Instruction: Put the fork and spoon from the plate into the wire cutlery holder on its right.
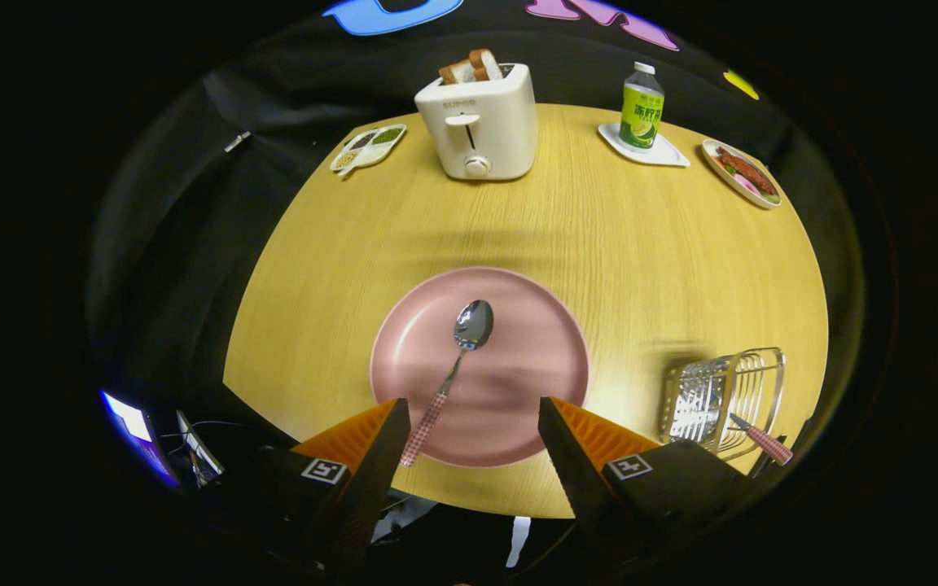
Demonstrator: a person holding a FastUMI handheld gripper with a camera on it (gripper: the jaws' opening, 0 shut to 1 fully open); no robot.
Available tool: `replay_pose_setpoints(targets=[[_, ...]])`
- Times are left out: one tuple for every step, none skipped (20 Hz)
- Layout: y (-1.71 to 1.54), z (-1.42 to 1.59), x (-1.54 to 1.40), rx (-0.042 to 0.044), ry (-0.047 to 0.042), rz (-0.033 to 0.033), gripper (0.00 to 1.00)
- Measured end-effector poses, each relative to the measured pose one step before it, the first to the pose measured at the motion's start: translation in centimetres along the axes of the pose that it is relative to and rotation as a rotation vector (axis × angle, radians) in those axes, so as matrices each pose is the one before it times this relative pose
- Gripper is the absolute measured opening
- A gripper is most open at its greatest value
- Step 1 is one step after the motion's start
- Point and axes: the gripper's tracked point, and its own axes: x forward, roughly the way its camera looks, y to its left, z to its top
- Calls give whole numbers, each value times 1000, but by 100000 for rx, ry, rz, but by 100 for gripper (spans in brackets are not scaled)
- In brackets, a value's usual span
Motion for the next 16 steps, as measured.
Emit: replay_pose_setpoints(targets=[[210,-506,889,-553,2446,-1050,99],[94,-494,988,231,2462,-973,99],[108,-474,842,1127,2197,-889,99],[18,-239,704,1602,1854,-701,99],[155,-119,644,2231,1717,-189,99],[278,-5,384,2302,850,569,99],[125,192,449,943,309,32,99],[-125,106,393,-391,546,-906,98],[-23,-129,319,-686,974,-501,97],[65,-215,242,428,1378,219,91],[153,-399,182,1331,1613,280,87],[203,-310,199,1419,1527,665,81],[234,-221,200,830,1420,773,78],[211,-218,208,176,1579,781,72],[113,-322,279,-104,1625,772,69],[-85,-328,175,135,1479,-187,60]])
